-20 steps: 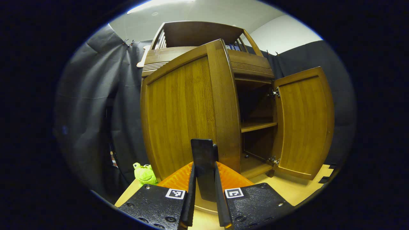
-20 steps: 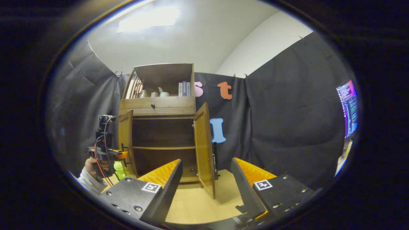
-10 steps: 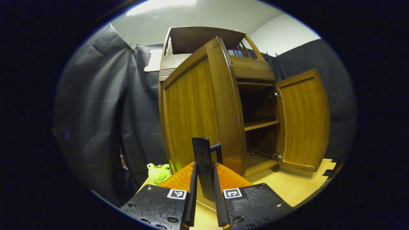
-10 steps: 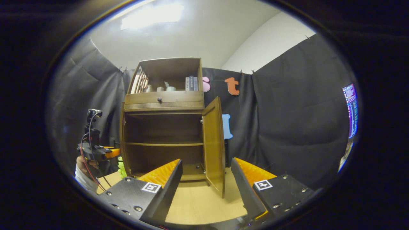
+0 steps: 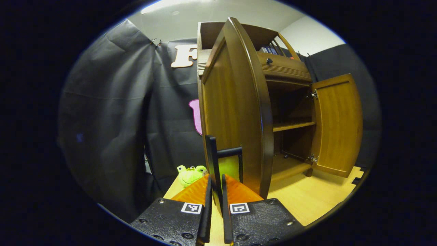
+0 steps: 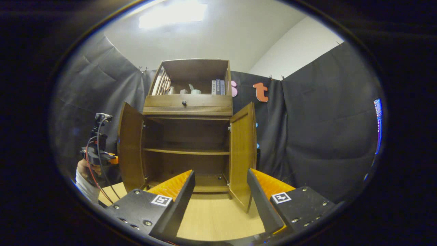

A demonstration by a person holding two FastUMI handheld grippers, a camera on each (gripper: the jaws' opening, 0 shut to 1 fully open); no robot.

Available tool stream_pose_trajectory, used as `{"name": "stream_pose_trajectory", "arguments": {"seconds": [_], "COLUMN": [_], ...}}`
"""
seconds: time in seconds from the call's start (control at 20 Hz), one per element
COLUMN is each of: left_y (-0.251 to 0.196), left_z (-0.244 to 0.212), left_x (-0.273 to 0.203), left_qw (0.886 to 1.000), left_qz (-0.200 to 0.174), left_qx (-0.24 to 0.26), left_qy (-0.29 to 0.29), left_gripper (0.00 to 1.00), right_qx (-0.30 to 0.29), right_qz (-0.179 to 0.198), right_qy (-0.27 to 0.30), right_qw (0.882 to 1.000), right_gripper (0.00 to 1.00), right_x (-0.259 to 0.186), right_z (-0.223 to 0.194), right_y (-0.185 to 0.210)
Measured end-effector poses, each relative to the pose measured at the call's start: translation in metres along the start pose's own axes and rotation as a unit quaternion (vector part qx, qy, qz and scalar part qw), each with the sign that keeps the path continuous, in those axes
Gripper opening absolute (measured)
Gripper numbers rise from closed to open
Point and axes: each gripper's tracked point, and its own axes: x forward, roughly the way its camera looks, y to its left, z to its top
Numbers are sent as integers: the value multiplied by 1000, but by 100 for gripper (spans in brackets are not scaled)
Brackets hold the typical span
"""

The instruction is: Open the right door of the double-door shoe cabinet with the right hand, and open the left door with the left hand.

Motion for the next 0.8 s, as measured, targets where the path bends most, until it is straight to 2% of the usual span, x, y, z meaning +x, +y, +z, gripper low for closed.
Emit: {"name": "stream_pose_trajectory", "arguments": {"seconds": [0.05,0.15,0.2,0.25,0.3,0.35,0.45,0.5,0.55,0.65,0.7,0.75,0.8], "left_y": [6,21,27,33,37,40,44,46,46,50,52,53,55], "left_z": [0,-1,-2,-3,-5,-6,-6,-6,-5,-5,-7,-7,-7], "left_x": [0,1,0,0,-2,-3,-2,-2,-2,-2,-2,-3,-1], "left_qw": [1000,999,999,998,998,998,999,998,998,998,998,998,998], "left_qz": [-1,-7,-12,-16,-20,-22,-26,-32,-38,-44,-44,-43,-43], "left_qx": [-10,-42,-49,-50,-52,-50,-43,-41,-42,-44,-48,-52,-51], "left_qy": [-2,12,15,21,22,23,18,18,15,14,14,13,12], "left_gripper": [22,10,18,11,10,3,7,3,7,7,10,20,29], "right_qx": [1,-3,-8,-13,-16,-18,-4,8,13,13,15,19,23], "right_qz": [2,10,15,20,26,32,52,61,63,57,54,54,55], "right_qy": [1,-1,-1,-1,-1,-1,-1,-1,-1,-2,-1,-2,-2], "right_qw": [1000,1000,1000,1000,1000,999,999,998,998,998,998,998,998], "right_gripper": [84,84,84,84,90,90,91,91,88,90,90,90,84], "right_x": [1,2,4,3,4,3,3,4,4,6,7,8,8], "right_z": [0,0,-1,-1,-2,-3,-3,-4,-4,-6,-7,-7,-8], "right_y": [2,8,12,16,21,25,35,39,39,33,32,32,33]}}
